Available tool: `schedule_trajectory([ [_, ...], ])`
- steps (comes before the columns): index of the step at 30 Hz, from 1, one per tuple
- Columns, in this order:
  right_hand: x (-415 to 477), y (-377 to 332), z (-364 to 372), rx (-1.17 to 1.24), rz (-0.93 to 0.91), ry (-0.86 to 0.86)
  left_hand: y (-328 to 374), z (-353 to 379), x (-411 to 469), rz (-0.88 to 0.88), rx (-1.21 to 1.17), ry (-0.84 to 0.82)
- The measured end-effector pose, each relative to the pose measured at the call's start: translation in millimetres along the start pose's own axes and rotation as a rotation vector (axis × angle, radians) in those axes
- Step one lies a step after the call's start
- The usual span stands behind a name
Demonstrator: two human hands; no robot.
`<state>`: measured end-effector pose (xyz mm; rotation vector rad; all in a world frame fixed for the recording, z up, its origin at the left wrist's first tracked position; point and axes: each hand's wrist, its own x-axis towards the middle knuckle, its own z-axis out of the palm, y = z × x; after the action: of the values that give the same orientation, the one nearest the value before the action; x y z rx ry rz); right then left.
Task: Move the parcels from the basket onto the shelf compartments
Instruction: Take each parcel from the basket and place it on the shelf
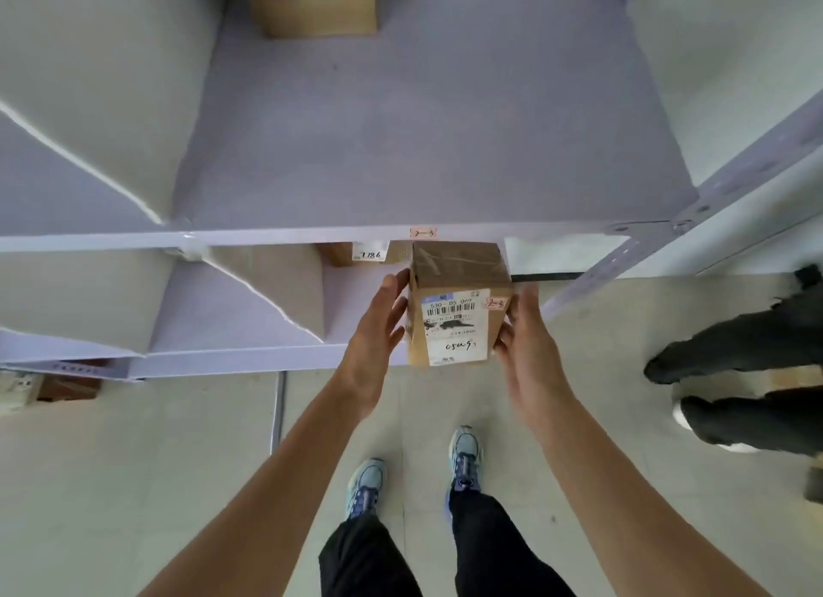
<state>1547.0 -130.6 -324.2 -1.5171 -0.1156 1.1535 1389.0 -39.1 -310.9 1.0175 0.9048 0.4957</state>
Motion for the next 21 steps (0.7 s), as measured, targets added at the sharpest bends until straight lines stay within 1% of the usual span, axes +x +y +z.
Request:
schedule_trajectory([
  [2,21,9,-9,-0.032,0.004,-0.038,-19,5,13,0.017,0.025,0.015],
  [5,50,23,-17,-0.043,-0.012,-0.076,-42,10,32,0.015,0.011,0.083],
  [11,99,50,-19,-0.047,-0.056,-0.129,-77,5,74,0.049,-0.010,0.128],
  [14,125,67,-17,-0.022,-0.100,-0.137,-99,-8,100,0.070,-0.002,0.122],
  [21,186,113,-17,0.008,-0.245,-0.145,-158,-30,156,0.174,0.029,0.034],
])
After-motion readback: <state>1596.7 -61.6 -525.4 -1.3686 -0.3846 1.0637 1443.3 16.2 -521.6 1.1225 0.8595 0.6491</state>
